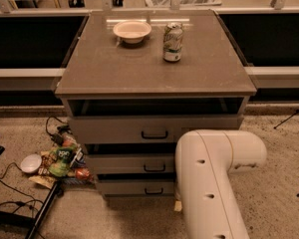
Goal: Open bottom drawer
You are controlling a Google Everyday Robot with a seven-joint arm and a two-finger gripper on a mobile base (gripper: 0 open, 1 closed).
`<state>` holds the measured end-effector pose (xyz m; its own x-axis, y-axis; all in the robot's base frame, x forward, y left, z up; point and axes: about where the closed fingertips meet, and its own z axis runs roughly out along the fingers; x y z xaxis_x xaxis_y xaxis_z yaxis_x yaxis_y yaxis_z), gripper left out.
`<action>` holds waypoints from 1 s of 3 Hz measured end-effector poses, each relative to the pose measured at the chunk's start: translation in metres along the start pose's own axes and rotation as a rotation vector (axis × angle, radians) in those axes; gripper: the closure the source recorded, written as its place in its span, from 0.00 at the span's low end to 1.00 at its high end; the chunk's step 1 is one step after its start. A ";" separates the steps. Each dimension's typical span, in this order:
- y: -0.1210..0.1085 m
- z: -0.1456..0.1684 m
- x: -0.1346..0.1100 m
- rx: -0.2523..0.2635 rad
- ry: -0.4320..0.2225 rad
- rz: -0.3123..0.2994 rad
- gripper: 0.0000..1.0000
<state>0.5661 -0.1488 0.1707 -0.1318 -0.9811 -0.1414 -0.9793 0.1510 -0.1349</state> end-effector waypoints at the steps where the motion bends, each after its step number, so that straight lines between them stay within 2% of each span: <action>1: 0.015 0.006 0.004 -0.032 0.027 0.001 0.49; 2: 0.020 0.003 0.014 -0.041 0.048 0.014 0.72; 3: 0.019 -0.001 0.013 -0.041 0.048 0.014 0.95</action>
Offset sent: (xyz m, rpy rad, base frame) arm -0.0818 -0.0570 0.0038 -0.1339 0.1342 -0.0983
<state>0.5452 -0.1592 0.1675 -0.1515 -0.9838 -0.0958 -0.9827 0.1604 -0.0926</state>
